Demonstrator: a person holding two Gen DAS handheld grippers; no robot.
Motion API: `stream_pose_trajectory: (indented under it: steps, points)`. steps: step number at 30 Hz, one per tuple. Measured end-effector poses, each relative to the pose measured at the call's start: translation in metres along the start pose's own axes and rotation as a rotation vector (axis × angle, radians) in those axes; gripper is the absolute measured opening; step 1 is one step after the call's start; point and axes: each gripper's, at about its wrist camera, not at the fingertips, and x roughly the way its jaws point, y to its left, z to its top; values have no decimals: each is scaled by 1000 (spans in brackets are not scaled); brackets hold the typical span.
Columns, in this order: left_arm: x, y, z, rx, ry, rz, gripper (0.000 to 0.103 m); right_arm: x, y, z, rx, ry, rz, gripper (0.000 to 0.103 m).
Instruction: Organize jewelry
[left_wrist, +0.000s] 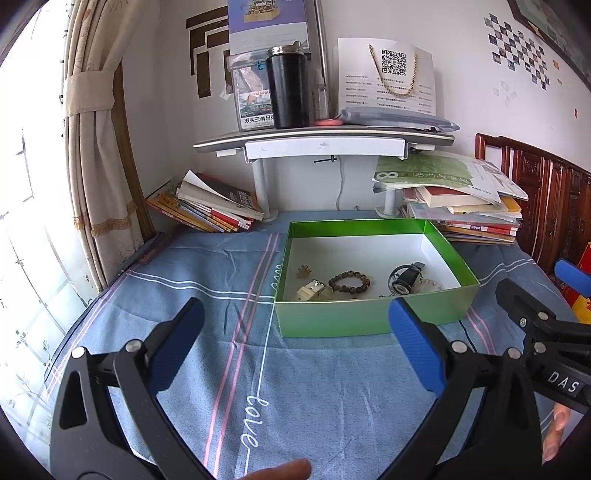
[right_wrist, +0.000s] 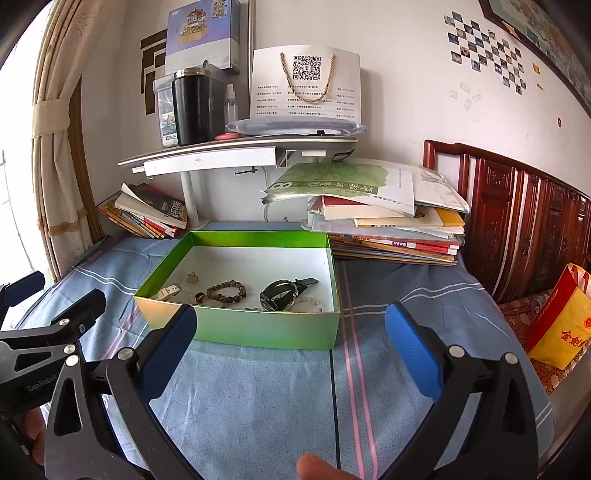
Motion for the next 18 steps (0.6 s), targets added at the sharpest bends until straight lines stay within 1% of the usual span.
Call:
stream_pose_trajectory:
  steps: [18]
  points:
    - [-1, -1, 0, 2, -1, -1, 99, -1, -1, -1, -2, -1, 2, 100]
